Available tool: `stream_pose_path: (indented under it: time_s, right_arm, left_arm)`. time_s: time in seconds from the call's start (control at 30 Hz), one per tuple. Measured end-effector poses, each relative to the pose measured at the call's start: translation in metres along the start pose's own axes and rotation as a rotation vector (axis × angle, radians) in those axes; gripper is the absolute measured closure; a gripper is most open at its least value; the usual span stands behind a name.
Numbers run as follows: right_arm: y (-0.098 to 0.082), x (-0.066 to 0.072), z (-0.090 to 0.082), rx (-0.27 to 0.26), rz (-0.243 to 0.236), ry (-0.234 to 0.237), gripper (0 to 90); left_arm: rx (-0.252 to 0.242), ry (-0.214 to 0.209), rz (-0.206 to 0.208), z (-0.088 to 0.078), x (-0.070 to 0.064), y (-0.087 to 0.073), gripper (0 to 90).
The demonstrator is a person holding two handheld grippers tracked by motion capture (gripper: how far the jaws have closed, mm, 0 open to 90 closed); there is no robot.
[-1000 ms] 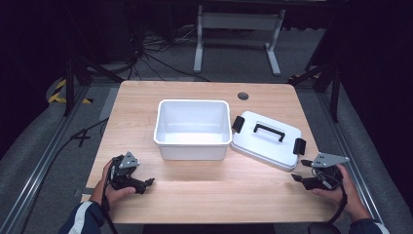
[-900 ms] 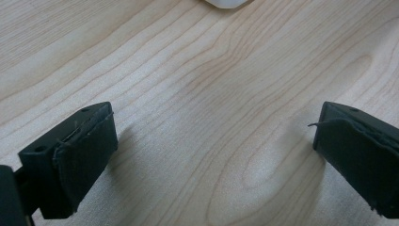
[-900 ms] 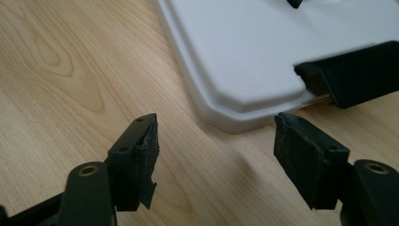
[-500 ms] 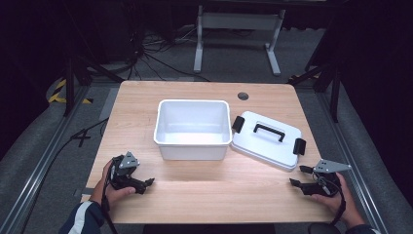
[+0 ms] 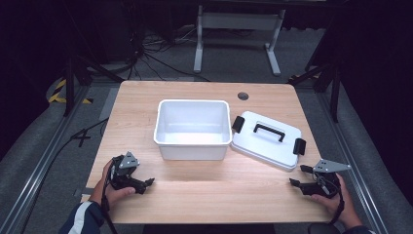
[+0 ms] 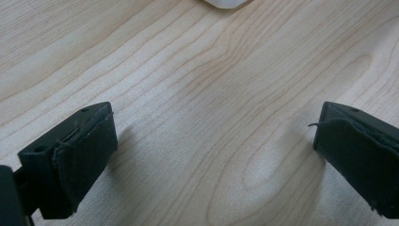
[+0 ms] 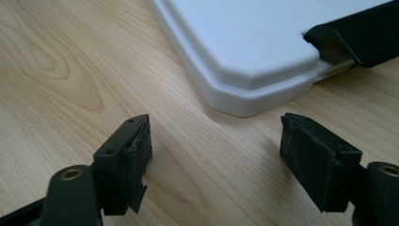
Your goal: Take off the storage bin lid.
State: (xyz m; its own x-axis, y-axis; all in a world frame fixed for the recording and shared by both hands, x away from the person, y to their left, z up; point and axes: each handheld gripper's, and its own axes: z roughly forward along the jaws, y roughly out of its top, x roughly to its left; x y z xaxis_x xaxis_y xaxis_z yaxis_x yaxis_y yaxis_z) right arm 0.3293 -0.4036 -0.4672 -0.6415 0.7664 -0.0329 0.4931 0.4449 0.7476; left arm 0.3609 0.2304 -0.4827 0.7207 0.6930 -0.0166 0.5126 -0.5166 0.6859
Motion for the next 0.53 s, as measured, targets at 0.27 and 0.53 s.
stream_pose_path:
  time_s: [0.27,0.53]
  right_arm:
    - [0.0001,-0.0003,0.0000,0.005,0.002,-0.003,24.6]
    - [0.0002,-0.0003,0.0001,0.005,0.006,-0.005,24.1]
  left_arm:
    - [-0.003,-0.003,0.006,0.0005,0.0008,0.0004,0.4]
    - [0.000,-0.007,0.003,0.0004,0.0006,0.0003,0.3]
